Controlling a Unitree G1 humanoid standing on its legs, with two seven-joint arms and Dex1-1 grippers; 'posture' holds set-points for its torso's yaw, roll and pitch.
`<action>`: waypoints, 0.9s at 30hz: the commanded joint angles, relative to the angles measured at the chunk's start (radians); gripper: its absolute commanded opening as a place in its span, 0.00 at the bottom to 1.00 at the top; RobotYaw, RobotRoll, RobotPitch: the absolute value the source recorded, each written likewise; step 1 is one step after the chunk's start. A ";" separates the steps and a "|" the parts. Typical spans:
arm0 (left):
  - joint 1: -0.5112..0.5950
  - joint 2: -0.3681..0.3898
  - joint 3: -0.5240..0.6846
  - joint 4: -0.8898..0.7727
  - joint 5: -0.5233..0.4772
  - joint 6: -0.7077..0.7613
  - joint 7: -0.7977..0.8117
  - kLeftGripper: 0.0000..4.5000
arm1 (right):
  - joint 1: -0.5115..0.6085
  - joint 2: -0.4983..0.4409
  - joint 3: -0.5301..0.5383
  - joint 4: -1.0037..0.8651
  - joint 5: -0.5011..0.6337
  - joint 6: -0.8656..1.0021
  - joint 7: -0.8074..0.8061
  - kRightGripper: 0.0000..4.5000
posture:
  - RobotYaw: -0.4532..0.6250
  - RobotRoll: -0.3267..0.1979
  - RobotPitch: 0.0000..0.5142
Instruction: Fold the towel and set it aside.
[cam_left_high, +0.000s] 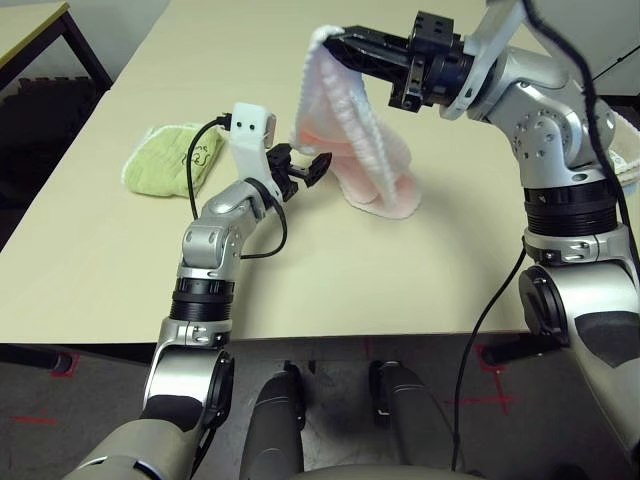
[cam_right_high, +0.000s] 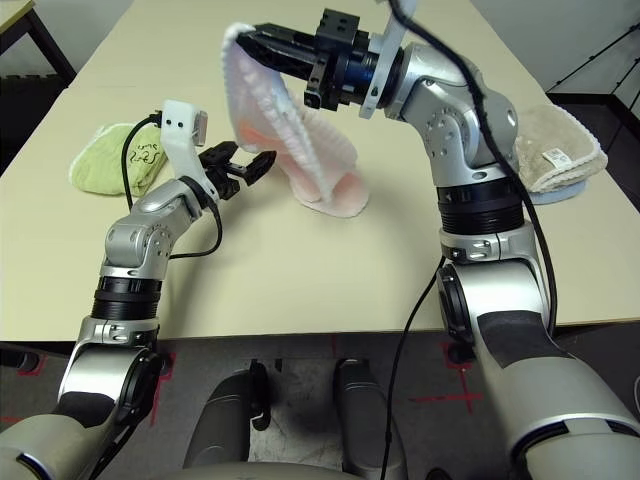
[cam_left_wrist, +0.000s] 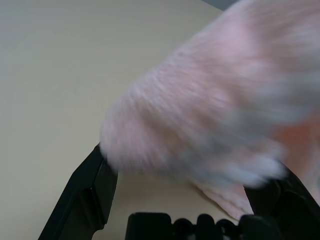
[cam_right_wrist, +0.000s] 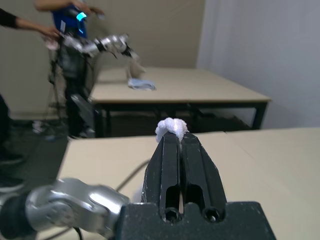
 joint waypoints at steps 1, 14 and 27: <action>0.013 0.010 0.000 -0.015 -0.003 0.008 0.000 1.00 | -0.066 0.000 -0.087 -0.034 0.142 0.119 -0.027 0.00 | 0.31 0.62 0.34; -0.006 0.004 -0.010 0.007 0.000 0.000 -0.007 1.00 | -0.004 -0.137 0.092 0.280 -0.304 -0.190 -0.180 0.00 | 0.29 0.62 0.34; 0.023 0.022 -0.016 -0.021 0.005 0.007 -0.008 1.00 | -0.043 -0.119 0.101 0.497 -0.513 -0.422 -0.335 0.00 | 0.30 0.62 0.34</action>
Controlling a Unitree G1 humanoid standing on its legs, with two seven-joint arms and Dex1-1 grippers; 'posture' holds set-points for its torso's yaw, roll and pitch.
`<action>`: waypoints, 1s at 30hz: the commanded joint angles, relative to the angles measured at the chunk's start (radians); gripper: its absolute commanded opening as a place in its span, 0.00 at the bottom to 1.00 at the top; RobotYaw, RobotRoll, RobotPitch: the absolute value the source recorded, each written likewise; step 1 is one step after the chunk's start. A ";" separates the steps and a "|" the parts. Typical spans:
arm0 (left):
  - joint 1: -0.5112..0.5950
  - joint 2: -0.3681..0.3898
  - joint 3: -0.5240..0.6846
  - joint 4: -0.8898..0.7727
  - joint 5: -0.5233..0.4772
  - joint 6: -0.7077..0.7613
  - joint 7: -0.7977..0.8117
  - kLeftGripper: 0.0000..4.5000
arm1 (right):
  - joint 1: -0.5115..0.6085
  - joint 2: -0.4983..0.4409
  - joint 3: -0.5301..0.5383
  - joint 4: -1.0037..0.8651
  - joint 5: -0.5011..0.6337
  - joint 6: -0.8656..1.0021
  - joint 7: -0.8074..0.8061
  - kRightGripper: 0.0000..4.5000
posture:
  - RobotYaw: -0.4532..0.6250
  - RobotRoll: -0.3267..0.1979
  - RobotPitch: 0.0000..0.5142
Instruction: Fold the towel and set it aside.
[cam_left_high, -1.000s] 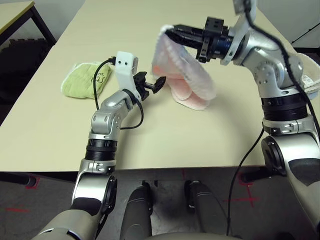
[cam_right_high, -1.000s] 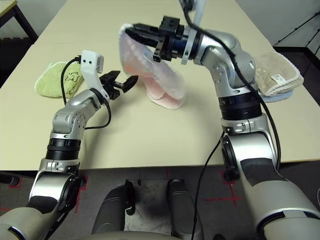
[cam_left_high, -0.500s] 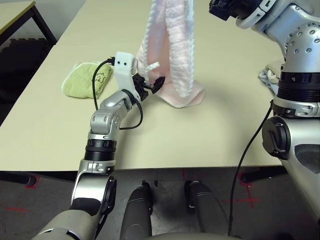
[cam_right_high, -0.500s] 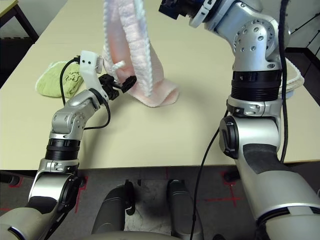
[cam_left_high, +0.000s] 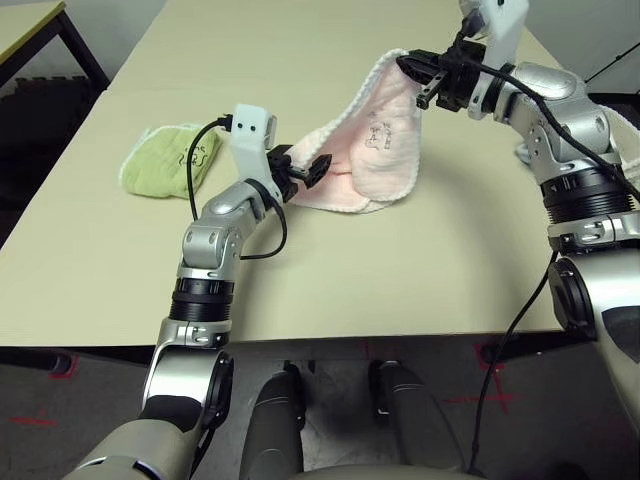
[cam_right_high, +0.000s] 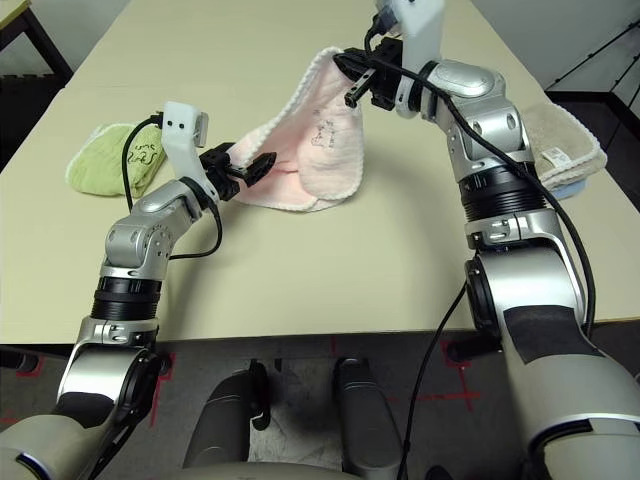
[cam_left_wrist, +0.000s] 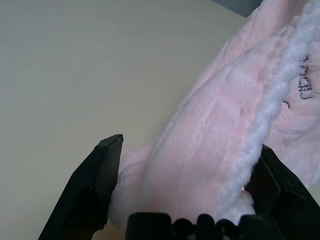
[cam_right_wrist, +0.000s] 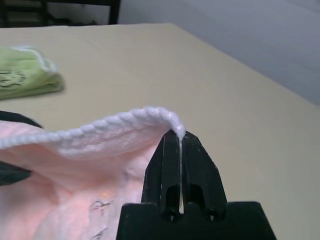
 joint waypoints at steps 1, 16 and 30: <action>0.025 0.013 -0.008 -0.023 0.003 0.008 -0.005 1.00 | -0.049 0.004 -0.031 0.063 -0.032 -0.062 -0.061 0.00 | 0.30 0.62 0.34; 0.076 0.026 -0.054 0.078 0.084 -0.061 0.015 1.00 | -0.099 0.020 -0.098 0.096 -0.006 -0.141 -0.067 0.00 | 0.28 0.62 0.36; 0.078 0.142 -0.070 0.206 0.271 -0.132 0.126 1.00 | -0.107 -0.020 -0.117 0.116 -0.010 -0.173 -0.077 0.00 | 0.28 0.62 0.36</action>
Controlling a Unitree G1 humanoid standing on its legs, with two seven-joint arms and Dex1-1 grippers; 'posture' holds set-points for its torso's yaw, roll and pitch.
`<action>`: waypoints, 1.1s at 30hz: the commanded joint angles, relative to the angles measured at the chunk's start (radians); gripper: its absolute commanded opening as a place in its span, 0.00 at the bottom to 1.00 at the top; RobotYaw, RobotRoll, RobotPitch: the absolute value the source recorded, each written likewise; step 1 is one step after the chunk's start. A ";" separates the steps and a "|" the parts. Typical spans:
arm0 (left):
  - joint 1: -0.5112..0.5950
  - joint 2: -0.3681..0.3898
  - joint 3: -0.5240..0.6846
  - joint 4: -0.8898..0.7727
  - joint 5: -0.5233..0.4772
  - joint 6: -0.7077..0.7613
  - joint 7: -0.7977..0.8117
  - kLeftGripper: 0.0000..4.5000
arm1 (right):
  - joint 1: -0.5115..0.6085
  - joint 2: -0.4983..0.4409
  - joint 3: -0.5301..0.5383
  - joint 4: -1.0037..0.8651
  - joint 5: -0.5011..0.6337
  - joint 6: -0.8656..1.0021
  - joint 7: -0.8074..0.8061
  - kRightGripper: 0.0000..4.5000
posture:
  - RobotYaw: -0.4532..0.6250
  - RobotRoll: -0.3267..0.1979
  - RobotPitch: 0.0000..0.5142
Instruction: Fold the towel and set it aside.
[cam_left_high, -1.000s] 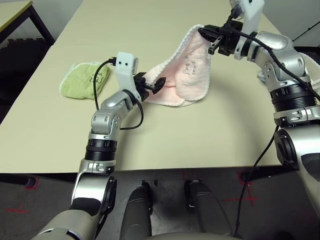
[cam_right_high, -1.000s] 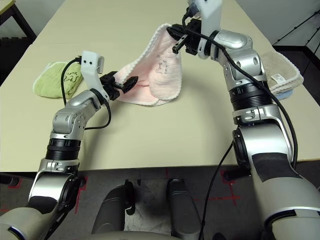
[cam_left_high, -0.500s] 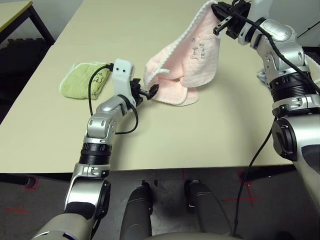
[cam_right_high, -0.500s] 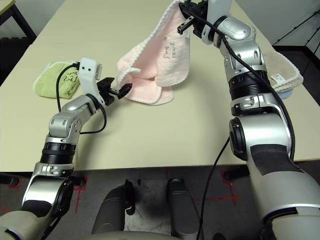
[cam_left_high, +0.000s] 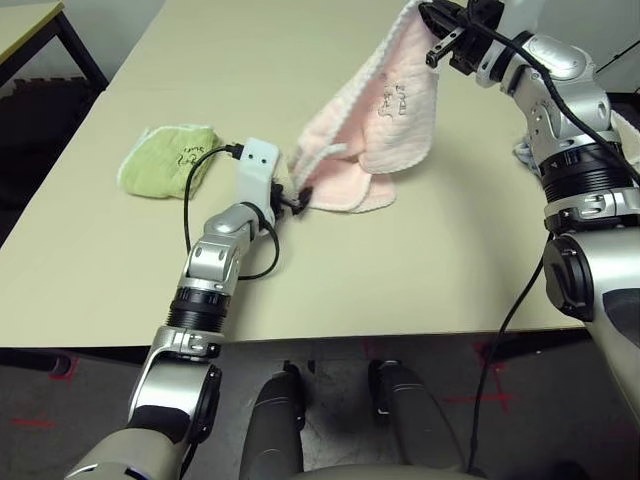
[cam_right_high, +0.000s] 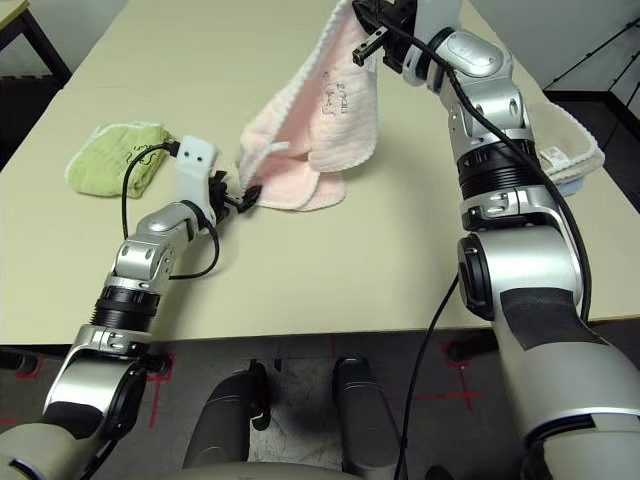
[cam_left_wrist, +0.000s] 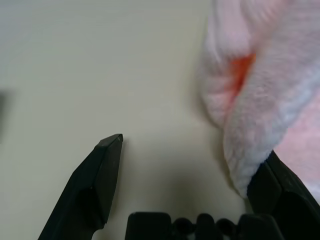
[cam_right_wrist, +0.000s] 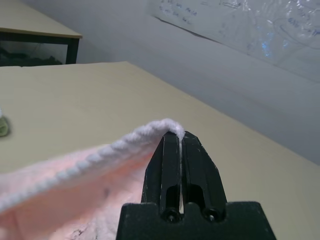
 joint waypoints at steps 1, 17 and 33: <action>0.023 0.033 0.020 0.030 0.031 -0.005 0.029 1.00 | -0.011 -0.020 -0.026 0.000 -0.002 -0.022 -0.009 0.00 | 0.28 0.62 0.37; 0.076 -0.061 0.158 -0.191 -0.190 0.276 0.014 1.00 | -0.012 -0.043 -0.030 0.033 -0.017 -0.045 -0.011 0.00 | 0.29 0.62 0.36; 0.062 -0.173 0.310 -0.308 -0.414 0.699 0.068 1.00 | -0.019 -0.035 -0.028 0.048 -0.027 -0.073 -0.008 0.00 | 0.29 0.62 0.35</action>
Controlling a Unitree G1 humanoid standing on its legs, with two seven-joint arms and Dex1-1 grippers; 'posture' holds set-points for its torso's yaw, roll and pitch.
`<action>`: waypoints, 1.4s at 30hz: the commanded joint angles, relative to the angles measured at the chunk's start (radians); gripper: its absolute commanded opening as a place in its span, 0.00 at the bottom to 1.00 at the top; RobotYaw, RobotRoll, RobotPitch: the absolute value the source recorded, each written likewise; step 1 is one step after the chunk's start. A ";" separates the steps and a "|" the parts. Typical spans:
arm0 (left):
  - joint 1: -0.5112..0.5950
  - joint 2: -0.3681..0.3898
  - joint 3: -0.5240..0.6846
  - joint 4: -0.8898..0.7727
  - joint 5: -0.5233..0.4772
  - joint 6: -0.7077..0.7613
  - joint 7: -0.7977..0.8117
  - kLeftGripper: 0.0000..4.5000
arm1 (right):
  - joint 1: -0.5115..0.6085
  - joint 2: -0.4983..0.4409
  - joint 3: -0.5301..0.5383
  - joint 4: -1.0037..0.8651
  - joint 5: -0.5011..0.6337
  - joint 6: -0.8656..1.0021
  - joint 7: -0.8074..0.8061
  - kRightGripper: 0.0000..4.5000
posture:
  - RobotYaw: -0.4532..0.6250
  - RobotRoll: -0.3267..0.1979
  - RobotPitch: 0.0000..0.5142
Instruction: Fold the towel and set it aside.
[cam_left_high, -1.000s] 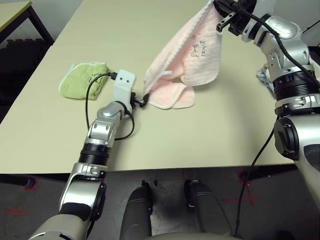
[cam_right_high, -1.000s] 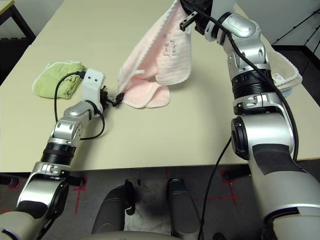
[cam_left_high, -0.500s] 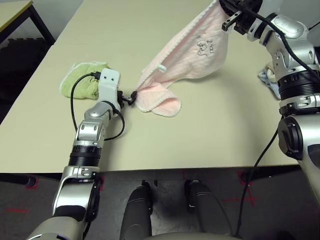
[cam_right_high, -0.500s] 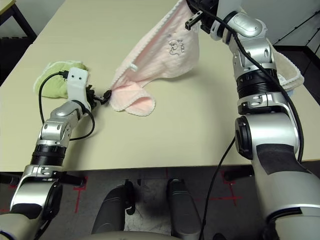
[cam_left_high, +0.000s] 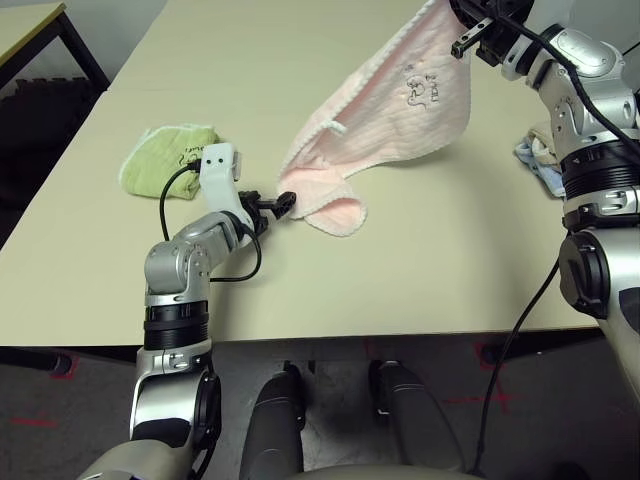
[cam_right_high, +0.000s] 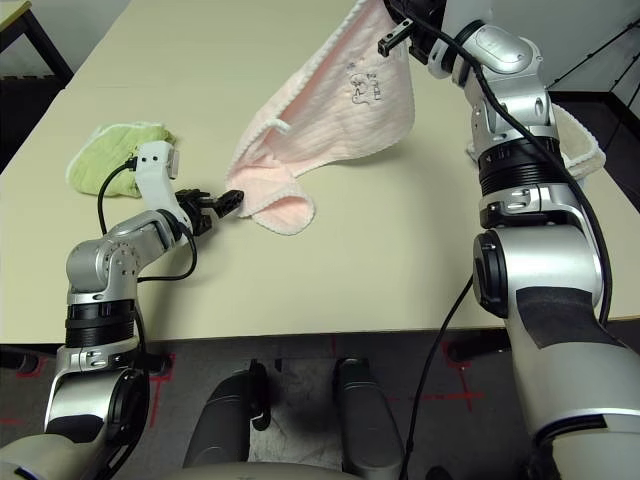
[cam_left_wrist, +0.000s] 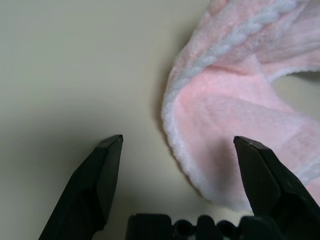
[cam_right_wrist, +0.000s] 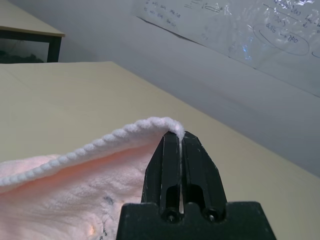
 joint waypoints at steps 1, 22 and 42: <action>0.011 -0.039 0.013 0.015 -0.045 0.092 0.024 1.00 | -0.016 -0.003 -0.008 0.000 -0.004 -0.014 0.002 0.00 | 0.29 0.62 0.35; 0.032 -0.161 0.021 -0.051 -0.116 0.231 0.096 0.80 | -0.012 -0.002 -0.006 -0.004 -0.010 -0.020 -0.006 0.00 | 0.28 0.62 0.34; -0.014 0.014 0.008 -0.017 -0.049 0.118 0.102 0.00 | -0.006 -0.007 -0.007 0.017 -0.020 -0.039 -0.028 0.00 | 0.29 0.62 0.34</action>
